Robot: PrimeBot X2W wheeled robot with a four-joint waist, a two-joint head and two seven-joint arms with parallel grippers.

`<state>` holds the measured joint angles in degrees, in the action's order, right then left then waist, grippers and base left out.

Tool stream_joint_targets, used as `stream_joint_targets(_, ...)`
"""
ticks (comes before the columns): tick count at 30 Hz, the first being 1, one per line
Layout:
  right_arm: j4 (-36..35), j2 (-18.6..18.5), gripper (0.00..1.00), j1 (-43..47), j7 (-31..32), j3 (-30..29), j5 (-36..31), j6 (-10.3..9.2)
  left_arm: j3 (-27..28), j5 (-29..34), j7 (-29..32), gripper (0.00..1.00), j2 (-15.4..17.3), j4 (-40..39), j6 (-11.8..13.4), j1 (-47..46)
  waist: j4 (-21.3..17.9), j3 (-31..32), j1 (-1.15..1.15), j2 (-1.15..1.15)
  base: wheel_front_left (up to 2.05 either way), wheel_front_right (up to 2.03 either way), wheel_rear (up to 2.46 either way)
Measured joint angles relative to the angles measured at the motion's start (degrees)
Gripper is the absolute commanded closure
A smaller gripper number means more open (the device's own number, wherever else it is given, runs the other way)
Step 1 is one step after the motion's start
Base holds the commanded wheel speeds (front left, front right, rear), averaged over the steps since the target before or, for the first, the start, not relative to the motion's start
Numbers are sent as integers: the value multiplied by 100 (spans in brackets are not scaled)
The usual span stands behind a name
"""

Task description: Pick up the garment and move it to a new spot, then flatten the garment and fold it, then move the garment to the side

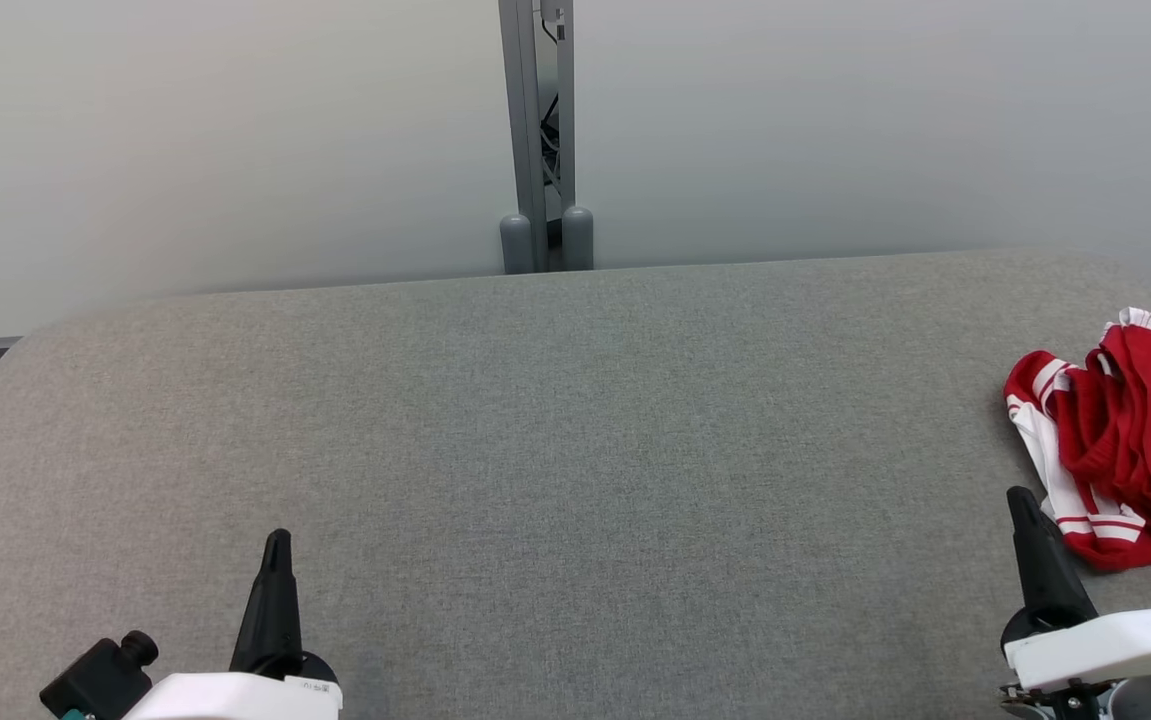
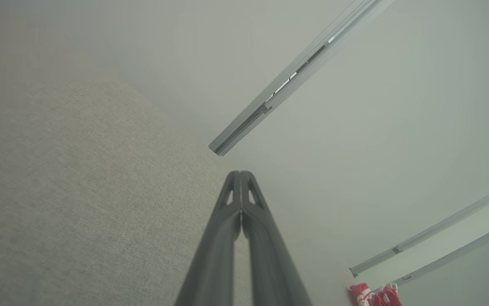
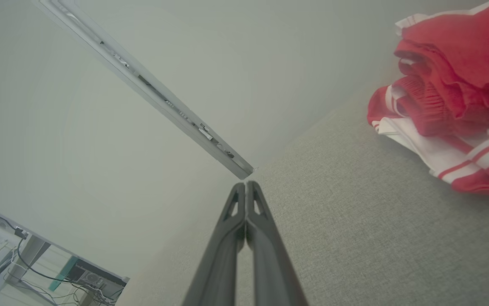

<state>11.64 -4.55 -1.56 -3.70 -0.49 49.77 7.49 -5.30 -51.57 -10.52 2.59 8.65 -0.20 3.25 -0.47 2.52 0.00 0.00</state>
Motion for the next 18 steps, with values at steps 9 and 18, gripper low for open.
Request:
stream_joint_targets(9, 5, -36, 100, -24, 229, -155, 659, 0, 1, -606, 93, 100, 7, 18, -87, -54, 5, -27, 0, 0, 0, 0, 0)
stream_joint_targets(18, 16, -68, 100, -32, 474, -323, 1319, 0, 4, -1216, 178, 100, 14, 32, -201, -125, 10, -56, 0, 0, 0, 0, 0)
